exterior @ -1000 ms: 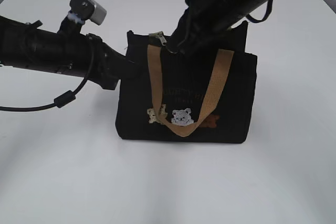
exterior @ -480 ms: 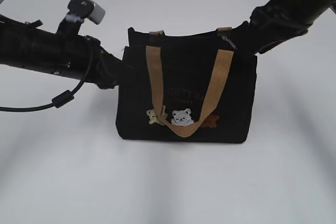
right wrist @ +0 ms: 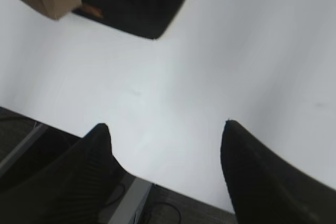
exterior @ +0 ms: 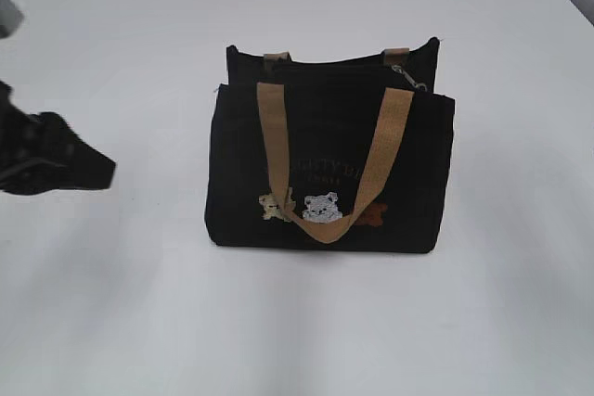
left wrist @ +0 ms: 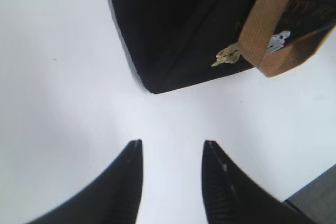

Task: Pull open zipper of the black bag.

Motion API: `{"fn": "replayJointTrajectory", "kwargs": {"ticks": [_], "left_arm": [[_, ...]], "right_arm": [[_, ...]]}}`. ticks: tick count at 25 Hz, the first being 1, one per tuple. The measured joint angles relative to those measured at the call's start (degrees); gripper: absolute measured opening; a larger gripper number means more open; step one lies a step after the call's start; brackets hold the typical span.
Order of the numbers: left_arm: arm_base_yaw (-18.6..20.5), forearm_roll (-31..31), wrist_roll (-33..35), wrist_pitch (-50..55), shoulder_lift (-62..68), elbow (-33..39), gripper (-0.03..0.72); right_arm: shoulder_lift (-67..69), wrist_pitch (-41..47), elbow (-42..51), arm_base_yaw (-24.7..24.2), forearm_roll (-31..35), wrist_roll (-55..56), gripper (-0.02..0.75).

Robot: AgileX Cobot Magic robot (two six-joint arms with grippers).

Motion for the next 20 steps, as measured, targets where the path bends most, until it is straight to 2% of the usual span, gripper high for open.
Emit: {"fn": "replayJointTrajectory", "kwargs": {"ticks": [3, 7, 9, 15, 20], "left_arm": [[0.0, 7.79, -9.93, 0.73, -12.23, 3.62, 0.274], [0.0, 24.5, -26.45, 8.85, -27.7, 5.1, 0.271], [0.0, 30.62, -31.26, 13.43, -36.1, 5.48, 0.271], [0.0, 37.28, -33.68, 22.81, -56.77, 10.88, 0.271], [0.0, 37.64, -33.51, 25.89, -69.8, 14.3, 0.255]], "right_arm": [[-11.3, 0.24, 9.88, 0.0, -1.39, 1.25, 0.505], [-26.23, 0.2, 21.15, 0.0, -2.46, 1.65, 0.505], [-32.97, 0.28, 25.28, 0.0, -4.12, 1.72, 0.505], [-49.3, -0.64, 34.14, 0.0, -5.49, 1.49, 0.505], [-61.01, -4.8, 36.09, 0.0, -5.49, 0.46, 0.505]]}}
